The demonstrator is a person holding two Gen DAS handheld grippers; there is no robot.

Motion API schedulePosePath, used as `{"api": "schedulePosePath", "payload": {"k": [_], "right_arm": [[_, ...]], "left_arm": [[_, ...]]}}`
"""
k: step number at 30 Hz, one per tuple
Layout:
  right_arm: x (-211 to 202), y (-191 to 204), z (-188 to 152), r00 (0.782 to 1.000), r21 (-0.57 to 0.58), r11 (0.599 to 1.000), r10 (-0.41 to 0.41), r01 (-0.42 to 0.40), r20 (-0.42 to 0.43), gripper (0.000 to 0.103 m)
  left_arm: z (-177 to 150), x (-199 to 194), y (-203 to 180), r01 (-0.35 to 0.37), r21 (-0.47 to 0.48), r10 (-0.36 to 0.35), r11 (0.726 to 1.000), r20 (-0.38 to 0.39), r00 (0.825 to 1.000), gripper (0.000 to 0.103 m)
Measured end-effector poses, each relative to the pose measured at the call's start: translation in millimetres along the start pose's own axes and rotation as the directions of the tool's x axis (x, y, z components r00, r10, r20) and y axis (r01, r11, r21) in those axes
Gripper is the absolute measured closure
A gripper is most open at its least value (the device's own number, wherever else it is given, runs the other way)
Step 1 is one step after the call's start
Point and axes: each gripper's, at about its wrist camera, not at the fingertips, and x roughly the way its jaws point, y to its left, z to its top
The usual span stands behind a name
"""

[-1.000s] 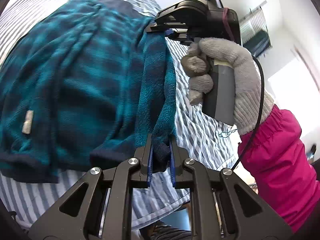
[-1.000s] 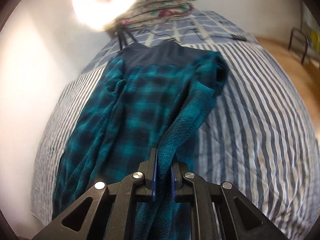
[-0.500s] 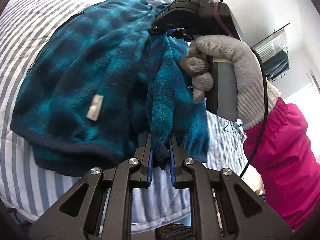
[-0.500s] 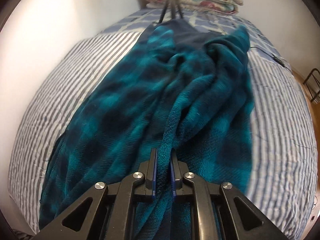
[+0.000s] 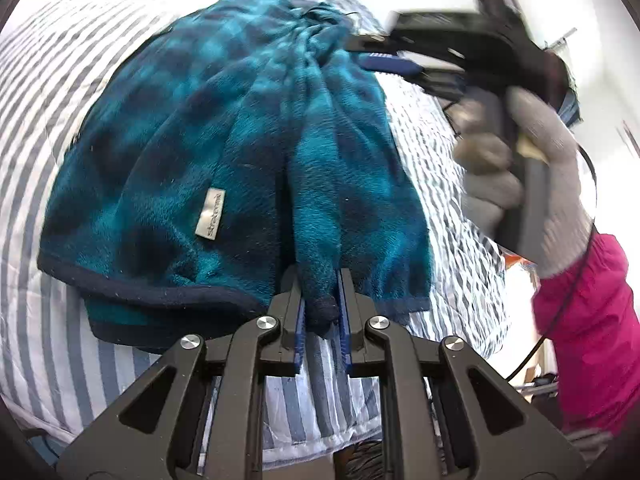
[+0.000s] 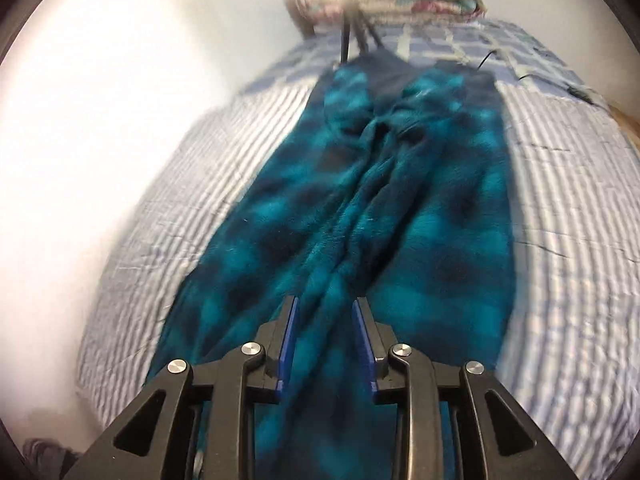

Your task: Fold large clothes

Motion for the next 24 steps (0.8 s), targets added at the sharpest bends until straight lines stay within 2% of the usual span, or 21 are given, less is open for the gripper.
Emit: {"api": "schedulePosePath", "payload": {"k": [5,7,9,11,13,14,16,17,18,19,20,24], "right_arm": [[-62.6,-20.2,-16.4,0.999,0.030,0.999,-0.029,0.028,0.038,0.075],[-87.2,-24.3,-21.9,0.997,0.040,0.999,-0.037,0.034,0.061,0.072],[-104.4,-28.3,-27.7,0.996,0.058,0.998,-0.028,0.023,0.085,0.069],[-116.7,-26.4,-38.9,0.994,0.067,0.998,-0.017,0.010,0.107,0.063],[-124.7,-21.0,-58.3,0.994,0.062,0.998,-0.020,0.013,0.107,0.063],[-124.5,-17.2,-68.0,0.995,0.055,0.998,-0.027,0.022,0.098,0.063],[-120.7,-10.1,-89.5,0.996,0.034,0.999,-0.042,0.040,0.082,0.063],[-116.6,-8.4,-99.4,0.996,0.030,0.999,-0.046,0.044,0.076,0.057],[-111.5,-8.1,-111.2,0.997,0.035,0.998,-0.047,0.045,0.064,0.047],[-107.2,-8.7,-122.8,0.998,0.044,0.998,-0.043,0.041,0.055,0.043],[-101.1,-10.0,-130.6,0.998,0.054,0.998,-0.046,0.043,0.048,0.040],[-78.8,-20.1,-160.9,0.999,0.096,0.995,-0.035,0.036,-0.008,0.038]], "left_arm": [[-3.5,-18.7,-11.3,0.005,0.095,-0.004,0.995,-0.016,1.000,0.081],[-6.5,-33.6,-13.1,0.010,0.140,-0.008,0.990,-0.015,1.000,0.067],[-6.6,-50.1,-9.5,0.009,0.150,-0.008,0.989,-0.008,1.000,0.058],[1.0,-63.5,-1.7,-0.010,0.146,0.009,0.989,0.009,1.000,0.058],[12.8,-71.4,6.0,-0.037,0.144,0.034,0.989,0.025,0.999,0.058],[20.9,-75.1,12.8,-0.076,0.137,0.071,0.988,0.038,0.997,0.058],[34.0,-78.0,27.2,-0.102,0.106,0.098,0.989,0.043,0.994,0.057],[42.1,-77.3,37.3,-0.118,0.079,0.116,0.990,0.036,0.993,0.055],[46.4,-77.4,44.0,-0.133,0.062,0.131,0.989,0.033,0.991,0.048],[53.3,-76.1,54.9,-0.137,0.037,0.136,0.990,0.031,0.990,0.040],[59.4,-73.1,65.9,-0.131,0.020,0.131,0.991,0.021,0.991,0.038],[70.6,-59.4,109.9,-0.127,-0.095,0.126,0.987,-0.014,0.992,0.038]]}}
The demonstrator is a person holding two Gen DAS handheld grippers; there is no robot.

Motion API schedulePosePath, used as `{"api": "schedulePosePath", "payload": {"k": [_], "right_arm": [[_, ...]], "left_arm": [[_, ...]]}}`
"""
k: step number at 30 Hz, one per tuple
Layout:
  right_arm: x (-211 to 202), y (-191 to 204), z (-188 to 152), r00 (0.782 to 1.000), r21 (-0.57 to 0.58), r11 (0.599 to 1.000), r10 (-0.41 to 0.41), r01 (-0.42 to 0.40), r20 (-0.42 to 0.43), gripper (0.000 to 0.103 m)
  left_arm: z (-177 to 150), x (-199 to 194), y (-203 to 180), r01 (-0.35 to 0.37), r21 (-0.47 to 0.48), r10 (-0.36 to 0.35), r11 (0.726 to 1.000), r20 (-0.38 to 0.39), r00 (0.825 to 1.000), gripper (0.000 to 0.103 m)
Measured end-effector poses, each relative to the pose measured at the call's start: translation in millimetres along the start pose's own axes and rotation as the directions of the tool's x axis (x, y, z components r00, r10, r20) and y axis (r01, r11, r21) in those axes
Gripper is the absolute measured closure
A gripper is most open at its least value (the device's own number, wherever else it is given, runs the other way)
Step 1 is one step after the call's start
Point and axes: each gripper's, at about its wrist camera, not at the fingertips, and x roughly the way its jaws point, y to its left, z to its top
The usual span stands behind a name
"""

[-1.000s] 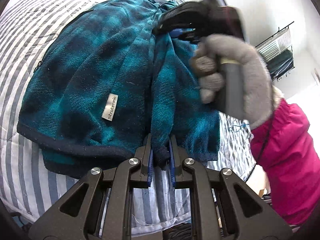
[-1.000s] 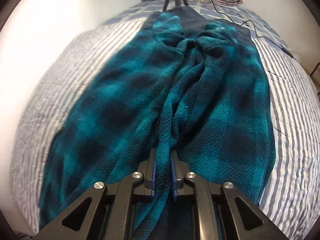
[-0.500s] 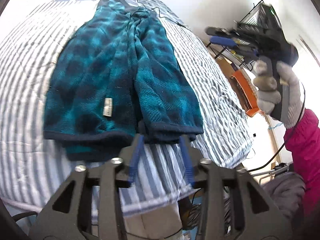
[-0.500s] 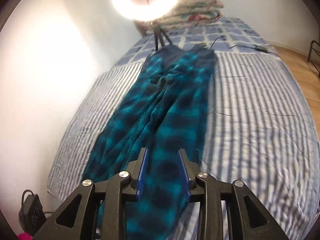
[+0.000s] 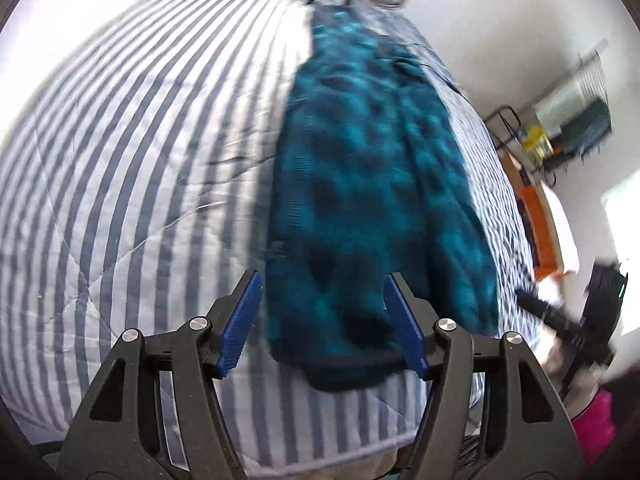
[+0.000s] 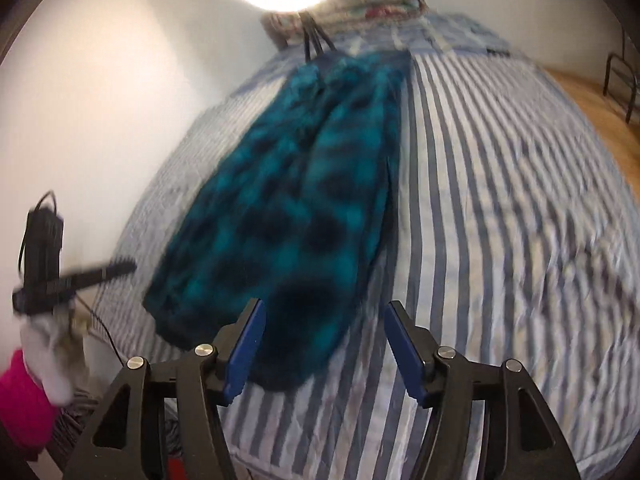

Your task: Fold large clothes

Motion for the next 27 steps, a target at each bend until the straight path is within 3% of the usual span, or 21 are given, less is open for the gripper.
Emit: {"api": "schedulePosePath", "payload": {"k": [5,12,13,14,15,16,18,21,27], "right_arm": [[19.8,-18.3,-14.6,0.995,0.104,0.991,0.088,-0.083,-0.044,0.033],[46.8,-24.0,-13.0,0.973,0.186,0.961,0.219,-0.203,-0.072,0.034],[51.8,-22.1,-13.3,0.969,0.188,0.958,0.234,-0.215,-0.082,0.035],[57.7,-19.8,-13.6,0.963,0.187,0.955,0.250,-0.228,-0.100,0.041],[62.6,-17.0,-14.1,0.957,0.184,0.952,0.267,-0.243,-0.115,0.055],[67.2,-13.6,-14.8,0.951,0.179,0.951,0.278,-0.254,-0.131,0.062],[67.9,-6.4,-13.2,0.958,0.147,0.961,0.253,-0.233,-0.138,0.080],[58.4,6.4,-6.9,0.971,0.082,0.981,0.187,-0.176,-0.150,0.092],[59.3,8.6,-13.0,0.979,0.036,0.993,0.113,-0.108,-0.171,0.094]], "left_arm": [[5.7,26.2,36.9,0.097,-0.167,-0.106,0.981,-0.050,0.993,0.038],[10.8,52.1,31.1,0.103,-0.156,-0.117,0.982,-0.085,0.989,0.038],[9.9,55.5,28.1,0.103,-0.149,-0.116,0.984,-0.085,0.990,0.044],[9.6,58.2,24.9,0.098,-0.134,-0.111,0.986,-0.092,0.990,0.050],[12.9,63.2,22.8,0.093,-0.126,-0.107,0.988,-0.104,0.989,0.062],[12.7,66.6,19.6,0.083,-0.112,-0.096,0.990,-0.116,0.989,0.071],[12.5,68.0,15.7,0.085,-0.099,-0.096,0.991,-0.112,0.989,0.084],[14.2,59.3,6.7,0.084,-0.087,-0.091,0.993,-0.087,0.992,0.089],[12.9,50.5,9.5,0.084,-0.079,-0.089,0.993,-0.061,0.994,0.089]]}}
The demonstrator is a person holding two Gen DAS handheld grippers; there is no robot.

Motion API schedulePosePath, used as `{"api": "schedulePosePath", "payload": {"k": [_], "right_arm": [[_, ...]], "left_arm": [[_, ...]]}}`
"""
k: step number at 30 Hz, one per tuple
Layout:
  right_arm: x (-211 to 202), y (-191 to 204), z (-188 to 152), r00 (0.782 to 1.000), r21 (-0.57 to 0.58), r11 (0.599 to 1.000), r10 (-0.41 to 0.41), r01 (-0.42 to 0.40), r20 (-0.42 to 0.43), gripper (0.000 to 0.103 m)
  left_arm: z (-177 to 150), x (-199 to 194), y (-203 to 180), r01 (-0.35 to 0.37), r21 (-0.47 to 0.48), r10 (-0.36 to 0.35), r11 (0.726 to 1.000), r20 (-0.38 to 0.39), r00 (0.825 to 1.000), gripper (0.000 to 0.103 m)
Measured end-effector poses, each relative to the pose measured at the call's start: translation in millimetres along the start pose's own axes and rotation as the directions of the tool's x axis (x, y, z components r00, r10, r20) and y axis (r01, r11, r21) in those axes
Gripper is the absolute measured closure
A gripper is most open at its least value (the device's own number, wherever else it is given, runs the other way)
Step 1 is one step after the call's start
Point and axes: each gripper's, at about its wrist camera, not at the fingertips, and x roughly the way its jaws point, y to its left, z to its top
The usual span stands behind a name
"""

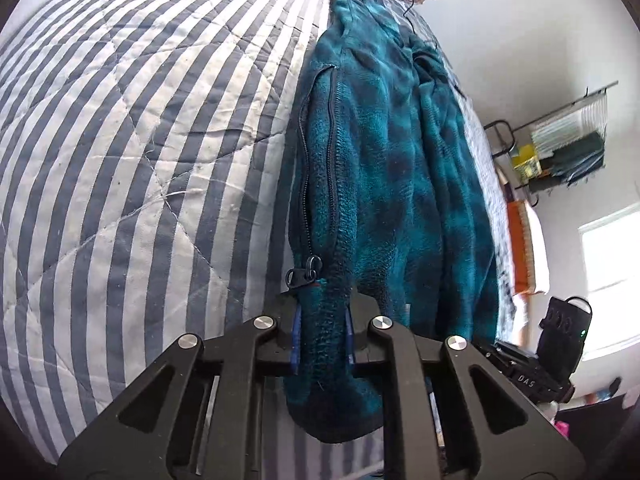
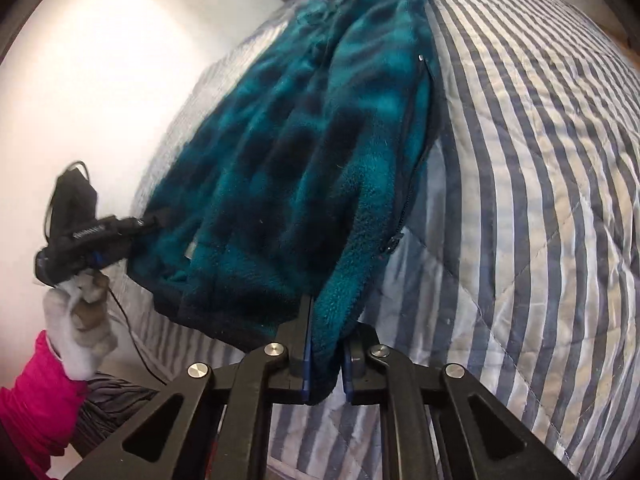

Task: Fold large clothes
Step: 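Grasp the zipper hem with the left gripper while the right gripper grasps the hem beside it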

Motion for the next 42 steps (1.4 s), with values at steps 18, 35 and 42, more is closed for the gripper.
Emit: {"api": "schedulePosePath", "payload": {"k": [18,35,42], "right_arm": [[-0.4,-28.8,7.5,0.959,0.152,0.947,0.282,-0.284,0.038,0.091],[-39.4,-8.3,59.7,0.925,0.156,0.917,0.341,-0.366,0.168,0.092],[-56.6,-11.0,108.3,0.930,0.154,0.938,0.266,-0.310,0.252,0.093]], "left_arm": [[-6.3,1.2,-14.3,0.137,-0.020,-0.138,0.990,-0.048,0.989,0.089],[37.2,-28.7,-39.2,0.209,-0.120,-0.204,0.971,0.048,0.978,0.090],[81.9,-26.9,-73.8,0.147,-0.065,-0.138,0.987,0.126,0.982,0.090]]}}
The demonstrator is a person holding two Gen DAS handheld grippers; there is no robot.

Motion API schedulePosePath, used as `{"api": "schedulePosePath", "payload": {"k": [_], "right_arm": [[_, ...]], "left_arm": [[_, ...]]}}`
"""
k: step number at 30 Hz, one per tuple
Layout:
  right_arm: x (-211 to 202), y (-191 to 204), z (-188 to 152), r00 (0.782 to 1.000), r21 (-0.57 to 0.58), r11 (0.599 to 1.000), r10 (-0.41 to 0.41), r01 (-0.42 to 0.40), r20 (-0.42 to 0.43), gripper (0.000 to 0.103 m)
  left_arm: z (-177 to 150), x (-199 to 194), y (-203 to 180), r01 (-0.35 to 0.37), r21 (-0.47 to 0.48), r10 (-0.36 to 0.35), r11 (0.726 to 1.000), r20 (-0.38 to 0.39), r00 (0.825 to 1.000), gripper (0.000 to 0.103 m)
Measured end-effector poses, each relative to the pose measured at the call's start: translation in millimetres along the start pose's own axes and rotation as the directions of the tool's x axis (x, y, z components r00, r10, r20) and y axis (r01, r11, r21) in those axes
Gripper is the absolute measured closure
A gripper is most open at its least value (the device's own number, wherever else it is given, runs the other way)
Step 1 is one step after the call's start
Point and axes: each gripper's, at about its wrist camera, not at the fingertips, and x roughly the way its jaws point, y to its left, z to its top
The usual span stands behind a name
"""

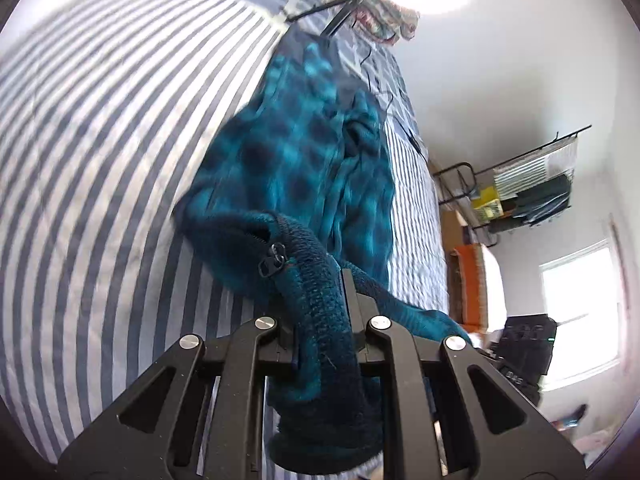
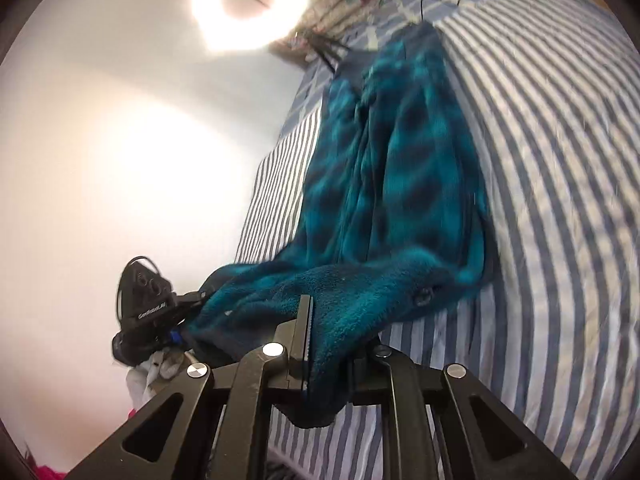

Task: Fold large clothes
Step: 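Lift the hem with both grippers and fold it toward the collar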

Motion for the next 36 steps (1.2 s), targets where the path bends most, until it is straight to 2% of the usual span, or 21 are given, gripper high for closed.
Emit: {"api": "schedulePosePath", "payload": {"k": [3,9,13,18,23,27,32,33,34,35,36], "right_arm": [[4.9,-0.7,19.9,0.999,-0.013,0.999,-0.043,0.043,0.019,0.093],[29.2,-13.0,48.9,0.994,-0.019,0.994,-0.108,0.108,0.014,0.093],[49.0,-23.8,63.8,0.991,-0.012,0.991,-0.136,0.136,0.002,0.093],[63.3,-35.8,72.6,0.989,-0.001,0.990,-0.143,0.143,-0.020,0.093],[68.0,-56.8,77.6,0.997,0.087,0.994,-0.070,0.072,-0.029,0.090],[65.0,-64.4,78.3,0.999,0.143,0.989,-0.029,0.034,-0.038,0.086],[62.1,-68.9,81.2,0.999,0.192,0.981,0.013,-0.003,-0.049,0.084],[60.3,-71.7,81.0,0.998,0.212,0.977,0.031,-0.020,-0.050,0.082],[59.8,-75.7,81.2,0.997,0.246,0.968,0.062,-0.049,-0.048,0.080],[58.9,-81.0,81.5,0.994,0.288,0.954,0.102,-0.086,-0.041,0.074],[57.7,-84.7,81.7,0.991,0.315,0.942,0.133,-0.116,-0.033,0.063]], "left_arm": [[14.8,13.9,-2.8,-0.006,-0.016,0.006,1.000,0.008,1.000,0.090],[29.5,46.8,2.5,-0.084,0.011,0.084,0.996,0.008,0.996,0.090],[39.5,69.0,16.0,-0.087,-0.025,0.086,0.996,-0.022,0.996,0.090],[46.0,89.5,21.2,-0.101,-0.021,0.100,0.995,-0.041,0.994,0.090],[51.1,104.8,29.0,-0.074,-0.063,0.070,0.995,-0.069,0.995,0.090],[58.4,103.9,32.8,-0.031,-0.122,0.018,0.992,-0.103,0.995,0.079],[65.7,90.9,33.6,0.033,-0.154,-0.051,0.988,-0.112,0.992,0.062],[66.6,88.0,33.1,0.048,-0.158,-0.065,0.986,-0.108,0.992,0.054],[67.2,85.7,32.5,0.055,-0.159,-0.072,0.986,-0.103,0.992,0.053],[67.8,83.5,31.6,0.059,-0.161,-0.076,0.985,-0.102,0.992,0.053],[69.0,82.0,30.3,0.069,-0.160,-0.087,0.985,-0.107,0.990,0.053]]}}
